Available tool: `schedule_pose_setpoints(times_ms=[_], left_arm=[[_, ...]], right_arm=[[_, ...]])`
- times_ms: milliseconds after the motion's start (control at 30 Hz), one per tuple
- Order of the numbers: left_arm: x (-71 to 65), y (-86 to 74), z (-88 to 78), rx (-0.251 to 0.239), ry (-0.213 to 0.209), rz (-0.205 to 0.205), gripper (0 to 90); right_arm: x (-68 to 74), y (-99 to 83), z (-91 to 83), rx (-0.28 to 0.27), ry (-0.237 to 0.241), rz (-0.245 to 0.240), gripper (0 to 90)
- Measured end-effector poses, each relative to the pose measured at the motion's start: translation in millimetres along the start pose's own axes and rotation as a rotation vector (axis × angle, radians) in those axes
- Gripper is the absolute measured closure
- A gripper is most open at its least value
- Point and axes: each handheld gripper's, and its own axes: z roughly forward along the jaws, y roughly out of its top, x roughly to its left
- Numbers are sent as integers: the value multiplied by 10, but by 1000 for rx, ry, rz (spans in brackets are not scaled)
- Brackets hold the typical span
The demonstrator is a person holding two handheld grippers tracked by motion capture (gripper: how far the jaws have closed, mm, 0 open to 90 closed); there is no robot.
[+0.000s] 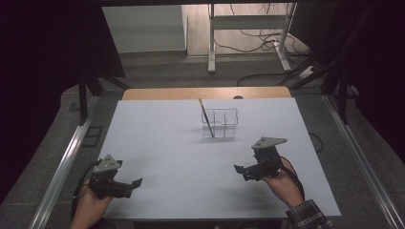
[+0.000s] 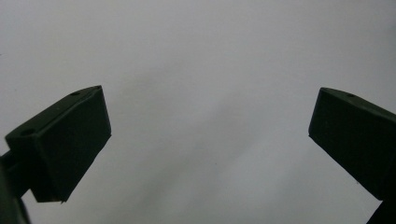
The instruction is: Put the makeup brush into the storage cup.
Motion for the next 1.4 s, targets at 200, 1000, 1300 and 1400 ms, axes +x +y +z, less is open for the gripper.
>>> schedule_pose_setpoints(times_ms=[200,1000,1300,1400], left_arm=[[3,1,-2,2,-1,-5,0],[8,1,4,1,-4,-13,0],[8,3,7,4,-4,-15,0],[8,4,8,1,-4,-19,0]], right_arm=[[-15,-39,-38,1,-6,12,0],[-73,-245,-261,9,-51,35,0],[-126,-346,-396,15,-82,54,0],[-139,-378,-440,16,-93,64,0]])
